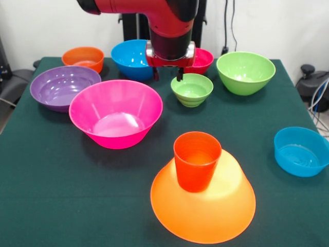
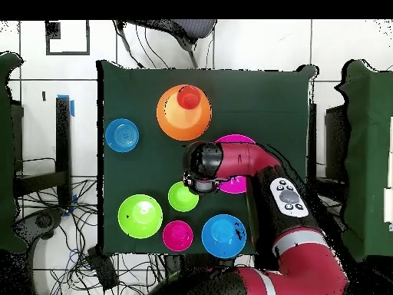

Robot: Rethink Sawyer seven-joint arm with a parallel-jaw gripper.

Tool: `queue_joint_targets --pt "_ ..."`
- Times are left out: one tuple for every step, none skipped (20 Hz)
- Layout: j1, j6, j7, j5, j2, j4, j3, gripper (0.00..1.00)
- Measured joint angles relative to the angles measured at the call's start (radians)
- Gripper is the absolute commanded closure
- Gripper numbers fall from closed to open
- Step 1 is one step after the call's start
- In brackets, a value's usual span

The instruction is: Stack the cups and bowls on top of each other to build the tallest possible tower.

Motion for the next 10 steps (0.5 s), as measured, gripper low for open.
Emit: queue_joint_targets --pt "0.0 0.0 0.0 0.0 0.005 0.0 -0.001 0.0" --pt "0.0 0.0 0.0 0.0 0.009 0.0 -0.001 0.0" --pt "0.0 0.0 0.0 0.0 0.02 0.0 -0.001 0.0" --pt "0.001 0.0 0.0 0.0 0.024 -0.001 -0.001 0.0" --pt "0.002 0.0 0.0 0.0 0.034 -0.003 -0.002 0.0" --pt "0.003 0.0 0.0 0.0 0.044 -0.006 -0.002 0.0" --pt "0.005 0.0 0.0 0.0 0.055 -0.01 -0.001 0.0" --pt "0.009 0.0 0.0 0.0 0.067 -0.016 -0.001 0.0" --pt "0.012 0.0 0.0 0.0 0.079 -0.021 -0.001 0.0" --pt "0.015 0.0 0.0 0.0 0.091 -0.026 -0.001 0.0"
